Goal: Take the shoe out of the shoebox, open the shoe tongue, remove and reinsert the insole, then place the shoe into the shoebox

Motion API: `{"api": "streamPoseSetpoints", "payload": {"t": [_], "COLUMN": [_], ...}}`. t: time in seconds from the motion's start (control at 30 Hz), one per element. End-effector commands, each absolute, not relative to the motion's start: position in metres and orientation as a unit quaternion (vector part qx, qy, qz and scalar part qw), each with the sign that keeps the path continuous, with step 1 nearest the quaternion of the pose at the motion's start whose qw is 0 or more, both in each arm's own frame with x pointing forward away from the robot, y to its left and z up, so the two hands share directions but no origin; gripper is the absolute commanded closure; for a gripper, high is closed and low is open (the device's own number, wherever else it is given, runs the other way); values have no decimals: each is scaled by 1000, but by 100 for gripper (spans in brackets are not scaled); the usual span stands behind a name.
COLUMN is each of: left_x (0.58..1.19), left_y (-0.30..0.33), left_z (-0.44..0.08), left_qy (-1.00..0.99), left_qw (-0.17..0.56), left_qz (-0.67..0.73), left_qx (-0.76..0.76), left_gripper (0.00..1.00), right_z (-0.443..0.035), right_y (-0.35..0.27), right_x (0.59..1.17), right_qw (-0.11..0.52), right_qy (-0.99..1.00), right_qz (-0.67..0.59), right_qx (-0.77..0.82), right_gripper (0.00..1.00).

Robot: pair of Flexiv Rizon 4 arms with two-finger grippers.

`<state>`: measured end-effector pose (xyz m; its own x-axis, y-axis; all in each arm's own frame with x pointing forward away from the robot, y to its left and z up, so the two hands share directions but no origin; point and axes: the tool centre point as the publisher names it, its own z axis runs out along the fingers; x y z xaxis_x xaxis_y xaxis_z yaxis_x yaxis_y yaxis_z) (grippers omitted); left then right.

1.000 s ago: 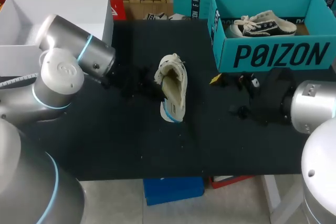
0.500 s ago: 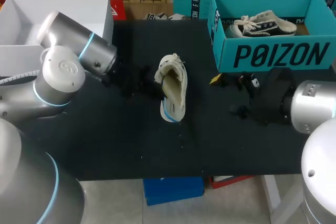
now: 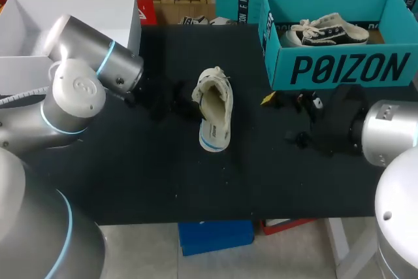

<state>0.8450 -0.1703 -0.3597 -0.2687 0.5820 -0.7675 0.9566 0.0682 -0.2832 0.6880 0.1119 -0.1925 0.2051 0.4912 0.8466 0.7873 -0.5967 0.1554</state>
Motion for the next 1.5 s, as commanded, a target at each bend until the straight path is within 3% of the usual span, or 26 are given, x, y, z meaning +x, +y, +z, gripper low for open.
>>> {"api": "streamPoseSetpoints", "payload": {"t": [0.03,0.53,0.57,0.63,0.8,0.9,0.93,1.2,1.3,1.5], "left_x": [847,862,862,861,856,851,849,835,830,821], "left_y": [-171,-168,-168,-169,-169,-169,-169,-171,-172,-174], "left_z": [-365,-367,-367,-366,-359,-355,-354,-346,-346,-348], "left_qy": [692,703,703,702,697,692,692,683,681,680], "left_qw": [246,270,271,271,272,269,269,261,253,235], "left_qz": [-393,-369,-369,-372,-394,-409,-410,-420,-421,-423], "left_qx": [553,545,544,543,534,530,530,538,543,551], "left_gripper": [100,100,96,62,40,44,50,76,71,72], "right_z": [-196,-196,-196,-196,-196,-196,-196,-196,-196,-196], "right_y": [105,105,105,105,105,105,105,105,105,105], "right_x": [685,685,685,685,685,685,685,685,685,685], "right_qw": [192,192,192,192,192,192,192,192,192,192], "right_qy": [-432,-432,-432,-432,-432,-432,-432,-432,-432,-432], "right_qz": [-459,-459,-459,-459,-459,-459,-459,-459,-459,-459], "right_qx": [-753,-753,-753,-753,-753,-753,-753,-753,-753,-753], "right_gripper": [0,0,0,0,0,0,0,0,0,0]}}
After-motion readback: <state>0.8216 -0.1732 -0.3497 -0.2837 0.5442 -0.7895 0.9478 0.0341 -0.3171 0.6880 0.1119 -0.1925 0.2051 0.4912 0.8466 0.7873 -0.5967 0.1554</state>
